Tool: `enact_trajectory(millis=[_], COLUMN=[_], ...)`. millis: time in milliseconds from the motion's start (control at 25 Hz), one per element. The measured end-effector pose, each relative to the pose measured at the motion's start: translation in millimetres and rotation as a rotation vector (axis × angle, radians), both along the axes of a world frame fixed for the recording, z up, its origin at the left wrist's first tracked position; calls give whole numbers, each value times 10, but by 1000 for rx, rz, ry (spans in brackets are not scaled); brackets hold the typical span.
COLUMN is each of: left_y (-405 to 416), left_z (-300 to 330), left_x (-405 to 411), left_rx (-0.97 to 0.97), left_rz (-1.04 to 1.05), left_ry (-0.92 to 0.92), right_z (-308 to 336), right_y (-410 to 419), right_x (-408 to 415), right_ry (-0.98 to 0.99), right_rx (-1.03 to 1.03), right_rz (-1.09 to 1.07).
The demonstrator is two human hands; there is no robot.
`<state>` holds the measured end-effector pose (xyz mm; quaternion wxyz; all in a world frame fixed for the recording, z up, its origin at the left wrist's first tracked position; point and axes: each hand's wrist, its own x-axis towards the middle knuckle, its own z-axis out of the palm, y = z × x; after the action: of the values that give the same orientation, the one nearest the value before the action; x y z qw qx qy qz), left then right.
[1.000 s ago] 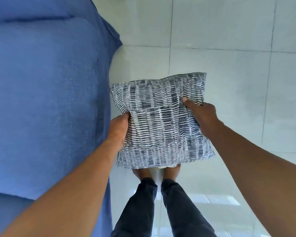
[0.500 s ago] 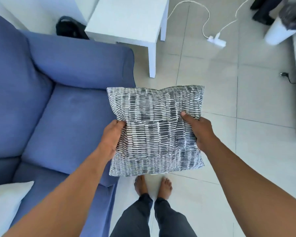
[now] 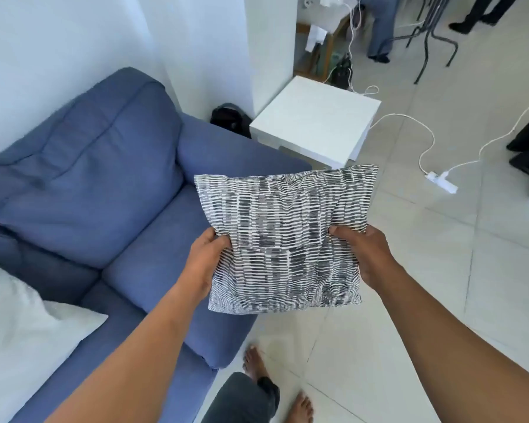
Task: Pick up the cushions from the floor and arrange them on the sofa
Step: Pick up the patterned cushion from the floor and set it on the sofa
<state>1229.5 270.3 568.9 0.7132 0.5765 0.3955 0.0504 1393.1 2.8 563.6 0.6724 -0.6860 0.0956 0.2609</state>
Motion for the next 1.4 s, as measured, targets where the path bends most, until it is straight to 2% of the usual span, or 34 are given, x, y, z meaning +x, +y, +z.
enact_trajectory(millis=[400,760,960,1160,1400], left_y=[1637,2574,2806,3019,3543], left_z=[-101,-206,-428,-768,-1395], left_x=[-296,-747,-760,-529,-360], left_rx=[37,197,161,98,-5], left_rz=[196,541,752,865,965], left_ry=[-1,158,217,299,314], right_z=[35,-150,-407,-807,-1435], right_y=[2256,3999,4710,5306,5942], right_x=[540,667,906,1131,1271], right_ry=[-116,-130,-157,-134,-172], right_rx=[-148,-184,-174,-198,-221], right_rz=[399,650,794,945,993])
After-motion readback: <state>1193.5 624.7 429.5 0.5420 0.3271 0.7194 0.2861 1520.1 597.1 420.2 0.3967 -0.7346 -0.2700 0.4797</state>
